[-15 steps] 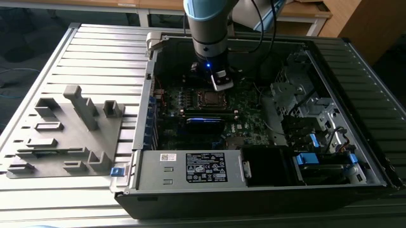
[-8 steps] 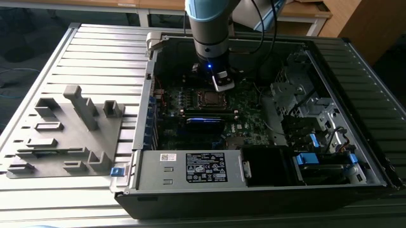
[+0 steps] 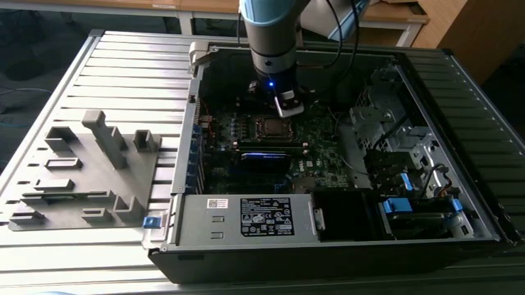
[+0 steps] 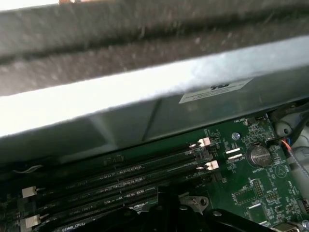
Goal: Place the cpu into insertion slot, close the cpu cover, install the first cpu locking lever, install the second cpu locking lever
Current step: 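Install the first cpu locking lever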
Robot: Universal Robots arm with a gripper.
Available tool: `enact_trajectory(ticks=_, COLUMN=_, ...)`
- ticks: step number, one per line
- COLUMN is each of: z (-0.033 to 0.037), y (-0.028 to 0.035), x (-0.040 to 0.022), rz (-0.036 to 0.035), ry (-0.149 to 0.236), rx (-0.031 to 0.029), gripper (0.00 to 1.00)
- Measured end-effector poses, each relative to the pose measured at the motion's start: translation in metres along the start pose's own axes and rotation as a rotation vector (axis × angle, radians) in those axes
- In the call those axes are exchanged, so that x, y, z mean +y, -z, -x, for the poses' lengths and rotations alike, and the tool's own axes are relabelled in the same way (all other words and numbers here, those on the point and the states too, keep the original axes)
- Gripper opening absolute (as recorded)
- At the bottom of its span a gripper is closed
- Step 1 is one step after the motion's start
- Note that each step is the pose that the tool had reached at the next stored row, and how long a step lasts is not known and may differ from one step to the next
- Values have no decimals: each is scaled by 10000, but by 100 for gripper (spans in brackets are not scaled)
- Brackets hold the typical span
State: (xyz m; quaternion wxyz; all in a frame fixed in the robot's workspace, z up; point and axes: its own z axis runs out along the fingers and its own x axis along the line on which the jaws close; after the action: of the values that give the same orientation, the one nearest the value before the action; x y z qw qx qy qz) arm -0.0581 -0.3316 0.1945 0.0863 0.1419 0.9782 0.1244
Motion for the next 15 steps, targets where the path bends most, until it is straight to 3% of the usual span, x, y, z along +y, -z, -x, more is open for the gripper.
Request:
enact_trajectory(ticks=3, z=6, y=40, x=11, rz=1, ry=0, rx=0, gripper=11)
enact_trajectory(ticks=15, z=-1, y=41, x=25, rz=27, ry=-9, rx=7, gripper=11)
